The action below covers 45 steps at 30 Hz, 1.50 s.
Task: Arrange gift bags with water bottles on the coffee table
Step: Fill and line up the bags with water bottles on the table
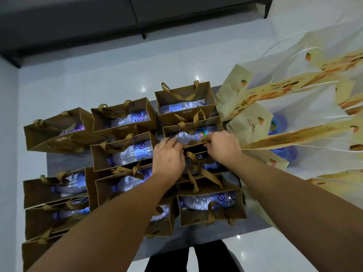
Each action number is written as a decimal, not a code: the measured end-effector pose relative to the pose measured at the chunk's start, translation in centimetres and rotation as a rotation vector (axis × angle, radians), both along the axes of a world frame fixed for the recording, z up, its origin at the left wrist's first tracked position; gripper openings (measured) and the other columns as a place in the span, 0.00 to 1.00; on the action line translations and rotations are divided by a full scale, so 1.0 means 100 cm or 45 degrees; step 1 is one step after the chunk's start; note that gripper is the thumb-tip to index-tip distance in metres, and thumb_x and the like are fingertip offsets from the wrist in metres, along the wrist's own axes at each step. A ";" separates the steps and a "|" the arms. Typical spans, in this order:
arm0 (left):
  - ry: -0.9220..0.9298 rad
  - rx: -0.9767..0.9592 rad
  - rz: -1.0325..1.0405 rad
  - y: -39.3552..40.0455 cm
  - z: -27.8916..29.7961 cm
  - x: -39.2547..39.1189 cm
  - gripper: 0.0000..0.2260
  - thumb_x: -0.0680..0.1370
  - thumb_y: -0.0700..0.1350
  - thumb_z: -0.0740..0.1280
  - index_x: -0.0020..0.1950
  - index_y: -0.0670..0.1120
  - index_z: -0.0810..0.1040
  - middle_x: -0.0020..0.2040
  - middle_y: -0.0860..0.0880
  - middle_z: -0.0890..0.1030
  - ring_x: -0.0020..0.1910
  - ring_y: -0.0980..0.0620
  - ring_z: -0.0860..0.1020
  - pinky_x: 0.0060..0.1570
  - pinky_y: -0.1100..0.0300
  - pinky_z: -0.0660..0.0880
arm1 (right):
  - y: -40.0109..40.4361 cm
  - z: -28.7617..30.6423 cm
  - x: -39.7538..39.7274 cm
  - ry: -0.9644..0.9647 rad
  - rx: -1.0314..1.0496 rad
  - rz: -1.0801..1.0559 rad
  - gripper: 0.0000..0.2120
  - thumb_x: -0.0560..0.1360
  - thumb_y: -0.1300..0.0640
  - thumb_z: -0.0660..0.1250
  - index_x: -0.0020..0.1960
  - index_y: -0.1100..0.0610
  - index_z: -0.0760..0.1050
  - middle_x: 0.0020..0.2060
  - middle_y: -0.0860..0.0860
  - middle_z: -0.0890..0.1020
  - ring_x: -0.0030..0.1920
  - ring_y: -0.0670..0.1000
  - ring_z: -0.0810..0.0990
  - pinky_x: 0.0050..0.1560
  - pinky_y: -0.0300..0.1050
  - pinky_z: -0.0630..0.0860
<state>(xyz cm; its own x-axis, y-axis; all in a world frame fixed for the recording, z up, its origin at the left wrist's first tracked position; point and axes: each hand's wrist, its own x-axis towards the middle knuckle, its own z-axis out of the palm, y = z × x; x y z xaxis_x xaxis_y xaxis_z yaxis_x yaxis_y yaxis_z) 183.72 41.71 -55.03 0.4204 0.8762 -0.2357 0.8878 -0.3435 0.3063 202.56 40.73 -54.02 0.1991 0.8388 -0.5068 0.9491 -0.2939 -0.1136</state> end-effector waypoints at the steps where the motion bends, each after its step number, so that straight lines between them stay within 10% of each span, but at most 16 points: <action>1: 0.000 -0.002 -0.027 0.004 -0.002 0.000 0.14 0.82 0.47 0.61 0.65 0.48 0.80 0.69 0.47 0.77 0.71 0.45 0.69 0.71 0.47 0.66 | 0.005 -0.001 0.001 0.008 -0.028 -0.019 0.13 0.80 0.44 0.65 0.59 0.49 0.81 0.50 0.52 0.82 0.50 0.55 0.81 0.46 0.48 0.78; 13: -0.006 -0.175 0.078 0.041 -0.011 0.004 0.10 0.82 0.46 0.61 0.59 0.53 0.79 0.53 0.52 0.82 0.57 0.49 0.71 0.59 0.49 0.64 | 0.049 0.001 0.008 0.060 -0.182 -0.007 0.15 0.81 0.43 0.64 0.63 0.46 0.80 0.55 0.50 0.83 0.58 0.55 0.80 0.47 0.45 0.70; 20: -0.017 -0.172 0.047 0.039 -0.002 -0.004 0.10 0.80 0.51 0.61 0.56 0.54 0.81 0.49 0.54 0.81 0.56 0.51 0.71 0.58 0.51 0.63 | 0.052 0.008 0.002 0.316 -0.279 -0.049 0.17 0.72 0.36 0.72 0.43 0.50 0.81 0.38 0.47 0.82 0.42 0.48 0.81 0.46 0.49 0.80; 24: -0.137 -0.001 0.186 0.049 -0.001 0.000 0.11 0.81 0.52 0.61 0.57 0.52 0.80 0.52 0.52 0.80 0.54 0.50 0.71 0.54 0.51 0.64 | 0.063 0.011 -0.005 0.077 0.335 -0.001 0.12 0.79 0.50 0.67 0.62 0.52 0.76 0.53 0.51 0.78 0.50 0.53 0.79 0.48 0.50 0.78; 28: -0.161 0.069 0.256 0.075 0.002 0.003 0.13 0.81 0.47 0.64 0.64 0.50 0.78 0.62 0.49 0.76 0.61 0.47 0.70 0.60 0.50 0.67 | 0.093 0.006 0.000 0.065 0.253 0.031 0.26 0.77 0.60 0.68 0.73 0.52 0.68 0.67 0.52 0.72 0.58 0.55 0.78 0.50 0.50 0.78; 36: -0.119 0.130 0.182 0.116 -0.012 -0.011 0.15 0.79 0.44 0.65 0.66 0.47 0.80 0.67 0.48 0.78 0.66 0.43 0.70 0.64 0.45 0.69 | 0.132 -0.001 0.008 0.084 -0.026 0.001 0.05 0.78 0.55 0.70 0.51 0.46 0.82 0.35 0.40 0.75 0.37 0.40 0.71 0.35 0.40 0.67; 45: -0.060 -0.075 0.269 0.126 -0.008 0.000 0.12 0.83 0.46 0.61 0.64 0.50 0.79 0.56 0.50 0.81 0.59 0.48 0.71 0.60 0.49 0.69 | 0.132 0.002 0.004 0.122 -0.028 0.007 0.05 0.79 0.51 0.68 0.53 0.45 0.82 0.43 0.45 0.82 0.47 0.48 0.80 0.47 0.46 0.79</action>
